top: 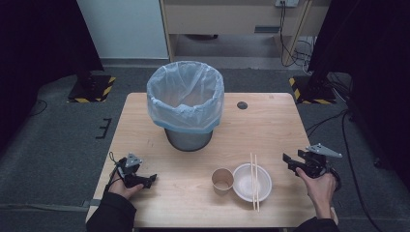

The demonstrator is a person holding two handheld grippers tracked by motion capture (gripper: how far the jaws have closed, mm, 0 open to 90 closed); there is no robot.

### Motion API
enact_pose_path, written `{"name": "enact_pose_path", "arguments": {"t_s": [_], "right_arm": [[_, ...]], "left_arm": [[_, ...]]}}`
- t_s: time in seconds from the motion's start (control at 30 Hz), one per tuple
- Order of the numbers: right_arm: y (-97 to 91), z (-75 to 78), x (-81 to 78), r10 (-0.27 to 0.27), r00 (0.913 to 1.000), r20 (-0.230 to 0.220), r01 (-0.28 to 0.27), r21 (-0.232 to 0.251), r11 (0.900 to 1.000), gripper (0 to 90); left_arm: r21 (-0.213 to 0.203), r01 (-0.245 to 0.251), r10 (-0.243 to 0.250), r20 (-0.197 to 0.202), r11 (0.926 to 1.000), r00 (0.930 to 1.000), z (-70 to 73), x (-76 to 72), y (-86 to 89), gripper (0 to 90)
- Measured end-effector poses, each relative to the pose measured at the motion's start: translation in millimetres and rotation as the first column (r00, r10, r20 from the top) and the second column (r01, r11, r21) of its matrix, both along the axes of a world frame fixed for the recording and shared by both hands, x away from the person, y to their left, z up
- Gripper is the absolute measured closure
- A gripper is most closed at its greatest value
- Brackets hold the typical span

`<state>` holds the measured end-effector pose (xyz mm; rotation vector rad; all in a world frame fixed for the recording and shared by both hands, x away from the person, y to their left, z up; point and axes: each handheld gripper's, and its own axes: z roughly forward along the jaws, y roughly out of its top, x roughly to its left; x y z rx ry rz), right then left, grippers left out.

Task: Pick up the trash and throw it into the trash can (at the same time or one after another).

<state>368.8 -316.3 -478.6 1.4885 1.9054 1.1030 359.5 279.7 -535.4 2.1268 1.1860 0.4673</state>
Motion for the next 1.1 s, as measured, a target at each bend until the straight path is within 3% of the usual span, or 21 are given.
{"name": "enact_pose_path", "arguments": {"t_s": [0.23, 0.47, 0.7, 0.77, 1.1], "right_arm": [[12.3, 22.9, -6.9, 0.025, 0.9989, 0.039, -0.026, 0.021, 0.9994, 36.9], [39.5, 41.8, -15.3, 0.102, 0.9928, 0.064, -0.101, -0.011, 0.9948, 41.6], [53.5, 45.3, -21.2, 0.127, 0.9909, 0.043, -0.128, -0.001, 0.9918, 45.4], [59.0, 43.5, -23.0, 0.143, 0.9894, 0.028, -0.143, 0.019, 0.9895, 47.7], [76.1, 30.4, -29.4, 0.187, 0.9819, -0.028, -0.187, 0.017, 0.9823, 54.9]], "left_arm": [[-0.003, 0.003, -0.003, 0.007, 1.0000, 1.0000, -0.7, -0.5, 0.5, 0.0], [-0.004, 0.003, -0.003, 0.010, 1.0000, 0.9999, -0.9, -0.8, 0.5, 0.0], [-0.004, 0.003, -0.003, 0.010, 1.0000, 0.9999, -0.9, -0.8, 0.5, 0.0], [-0.004, 0.003, -0.003, 0.010, 1.0000, 0.9999, -0.9, -0.8, 0.5, 0.0], [-0.004, 0.003, -0.003, 0.010, 1.0000, 0.9999, -0.9, -0.8, 0.5, 0.0]]}}
